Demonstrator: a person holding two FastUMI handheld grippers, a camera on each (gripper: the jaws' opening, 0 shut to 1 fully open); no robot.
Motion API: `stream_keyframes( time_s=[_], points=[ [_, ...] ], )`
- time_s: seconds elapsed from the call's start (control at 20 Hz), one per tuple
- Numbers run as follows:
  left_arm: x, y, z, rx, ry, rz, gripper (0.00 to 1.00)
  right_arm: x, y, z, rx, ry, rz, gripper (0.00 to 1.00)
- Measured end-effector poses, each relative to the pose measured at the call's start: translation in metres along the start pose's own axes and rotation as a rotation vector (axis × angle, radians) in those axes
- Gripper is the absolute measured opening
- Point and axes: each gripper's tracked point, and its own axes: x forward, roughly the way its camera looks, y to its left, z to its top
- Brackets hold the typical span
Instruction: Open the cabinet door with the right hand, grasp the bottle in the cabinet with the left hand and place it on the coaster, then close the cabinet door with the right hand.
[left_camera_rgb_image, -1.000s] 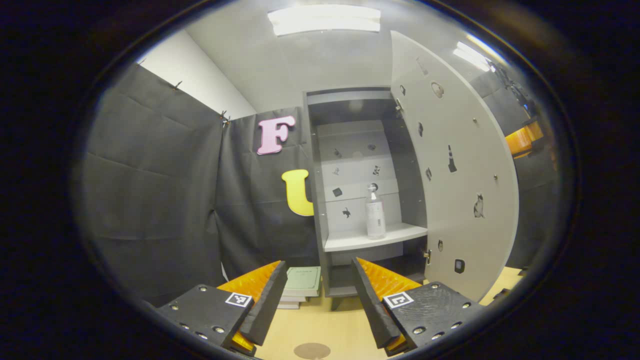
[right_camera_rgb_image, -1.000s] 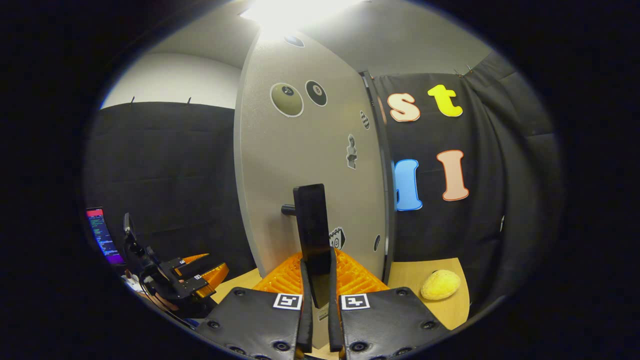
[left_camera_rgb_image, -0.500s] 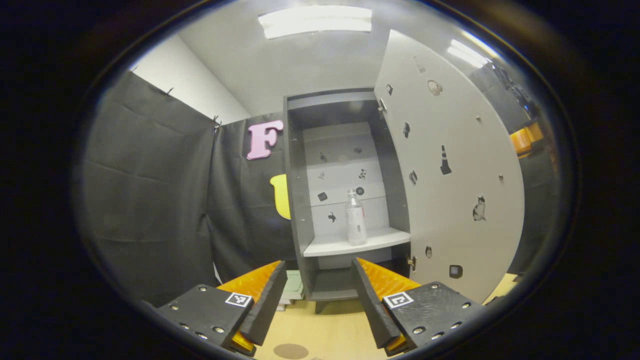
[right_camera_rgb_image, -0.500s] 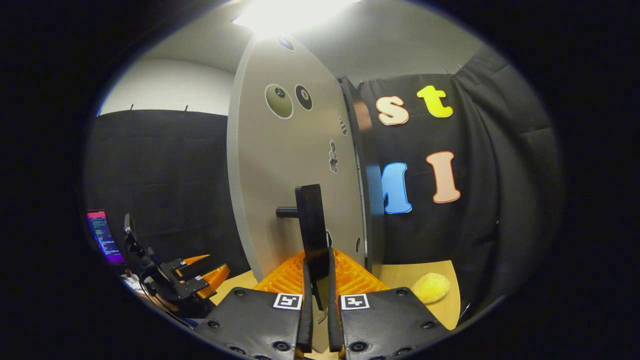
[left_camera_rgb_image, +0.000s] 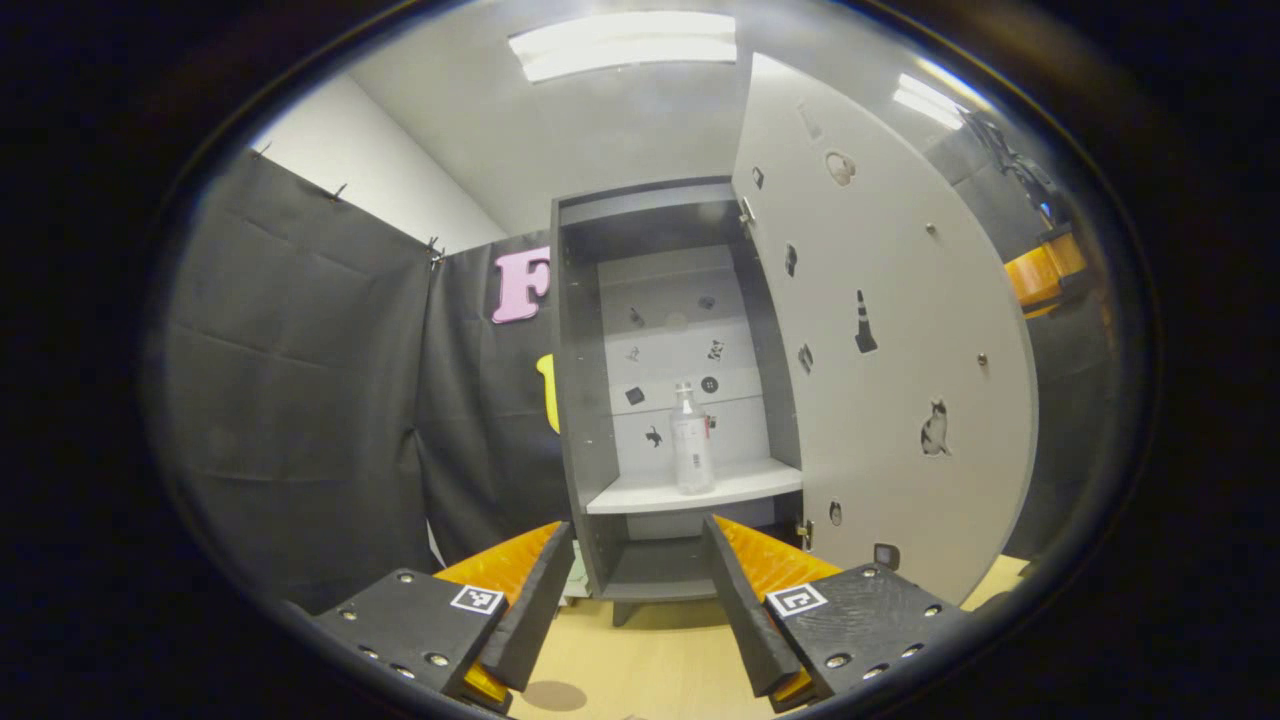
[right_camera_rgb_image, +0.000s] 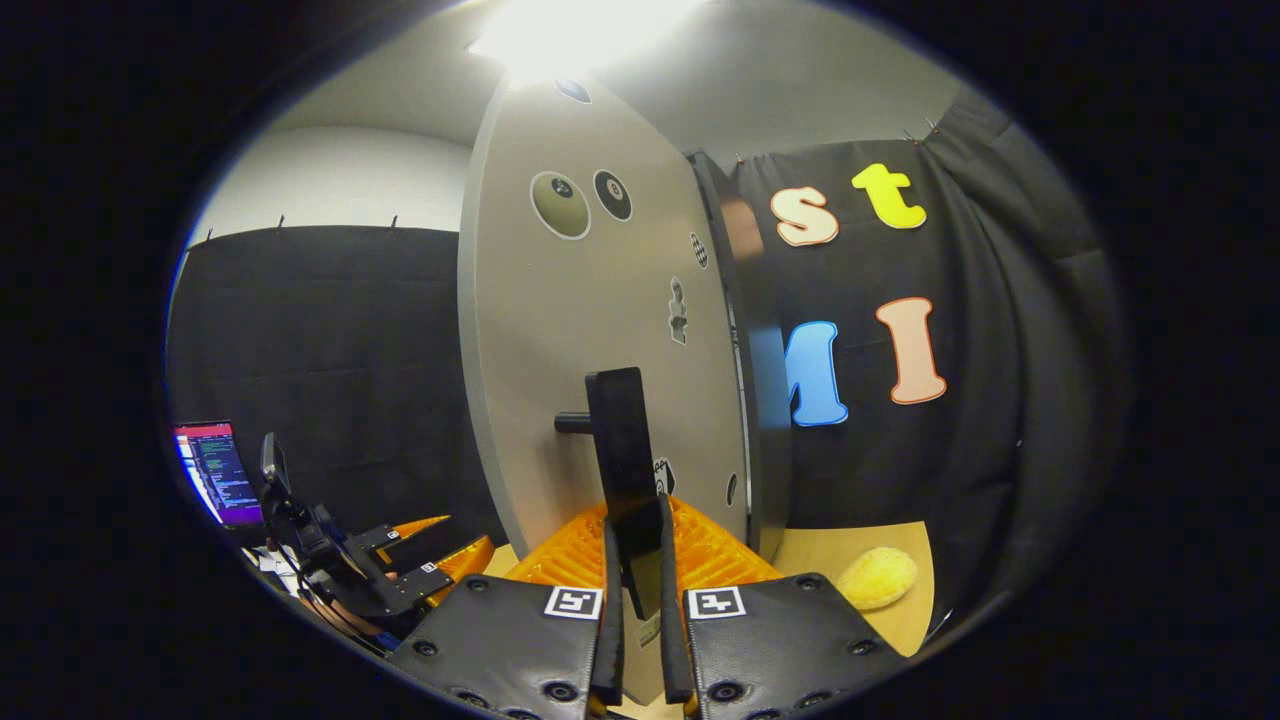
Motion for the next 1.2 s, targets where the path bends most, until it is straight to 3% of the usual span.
stream_keyframes(
  time_s=[0.35,0.4,0.45,0.65,0.7,0.75,0.8,0.9,1.0,1.2],
  points=[
    [0.005,0.003,0.004,0.011,-0.012,0.018,0.8,-0.03,0.003,-0.01,0.049,0.029,0.05,0.24],
    [0.004,0.002,0.004,0.008,-0.01,0.015,0.77,-0.035,0.001,-0.012,0.05,0.032,0.038,0.2],
    [0.004,0.0,0.005,0.004,-0.008,0.008,0.77,-0.042,-0.006,-0.011,0.037,0.029,0.012,0.24],
    [0.007,-0.003,0.009,0.028,-0.021,-0.027,0.77,-0.056,-0.033,-0.007,0.033,-0.007,-0.097,0.23],
    [0.01,-0.003,0.009,0.033,-0.026,-0.037,0.8,-0.06,-0.048,-0.008,0.022,-0.01,-0.147,0.14],
    [0.014,-0.005,0.01,0.032,-0.031,-0.052,0.8,-0.063,-0.059,-0.009,0.005,-0.008,-0.191,0.25],
    [0.016,-0.008,0.012,0.03,-0.037,-0.067,0.8,-0.065,-0.069,-0.011,-0.011,-0.004,-0.226,0.3],
    [0.02,-0.015,0.014,0.012,-0.042,-0.095,0.8,-0.069,-0.078,-0.014,-0.027,-0.001,-0.268,0.58],
    [0.021,-0.024,0.014,-0.016,-0.033,-0.124,0.77,-0.069,-0.096,-0.015,-0.045,-0.014,-0.342,1.0],
    [0.022,-0.036,0.018,-0.069,-0.024,-0.171,0.8,-0.071,-0.129,-0.017,-0.095,-0.021,-0.485,0.98]
  ],
)
